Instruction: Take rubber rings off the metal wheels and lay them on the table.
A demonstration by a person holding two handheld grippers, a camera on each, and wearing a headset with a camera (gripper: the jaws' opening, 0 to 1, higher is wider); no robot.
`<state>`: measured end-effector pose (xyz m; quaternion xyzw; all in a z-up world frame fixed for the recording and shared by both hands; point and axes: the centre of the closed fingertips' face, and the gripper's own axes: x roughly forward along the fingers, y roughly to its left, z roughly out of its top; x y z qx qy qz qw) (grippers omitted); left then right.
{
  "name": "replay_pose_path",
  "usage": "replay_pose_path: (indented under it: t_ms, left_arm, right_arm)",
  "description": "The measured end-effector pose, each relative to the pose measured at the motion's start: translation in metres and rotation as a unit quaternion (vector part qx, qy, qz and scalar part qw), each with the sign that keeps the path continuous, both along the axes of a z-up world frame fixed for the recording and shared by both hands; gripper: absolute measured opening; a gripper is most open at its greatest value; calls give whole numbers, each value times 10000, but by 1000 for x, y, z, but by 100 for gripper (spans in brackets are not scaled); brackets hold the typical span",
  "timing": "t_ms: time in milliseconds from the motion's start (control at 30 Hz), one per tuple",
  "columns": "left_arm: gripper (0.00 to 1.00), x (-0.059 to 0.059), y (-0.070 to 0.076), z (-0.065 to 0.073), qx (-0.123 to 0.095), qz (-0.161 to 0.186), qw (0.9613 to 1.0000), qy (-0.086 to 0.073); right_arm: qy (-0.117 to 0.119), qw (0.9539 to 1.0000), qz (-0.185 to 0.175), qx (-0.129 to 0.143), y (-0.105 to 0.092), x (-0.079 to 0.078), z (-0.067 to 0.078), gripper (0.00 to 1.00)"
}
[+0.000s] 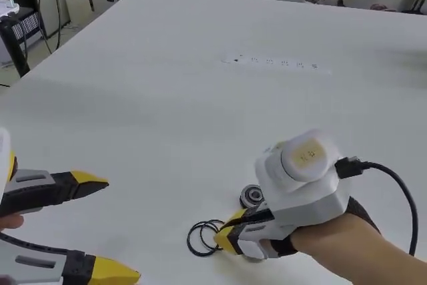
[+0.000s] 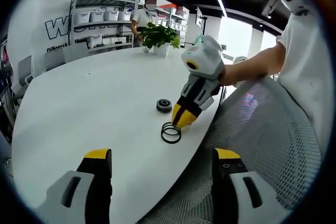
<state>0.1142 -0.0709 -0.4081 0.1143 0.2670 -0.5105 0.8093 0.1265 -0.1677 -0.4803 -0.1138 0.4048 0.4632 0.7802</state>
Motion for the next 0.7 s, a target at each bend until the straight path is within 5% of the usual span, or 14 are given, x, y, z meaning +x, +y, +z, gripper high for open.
replay_pose_path:
  t_ms: [700]
  left_arm:
    - [75,-1,1,0,31,-13,10000,-5]
  right_arm:
    - [-133,9990,349,-232,0,-6,0,11]
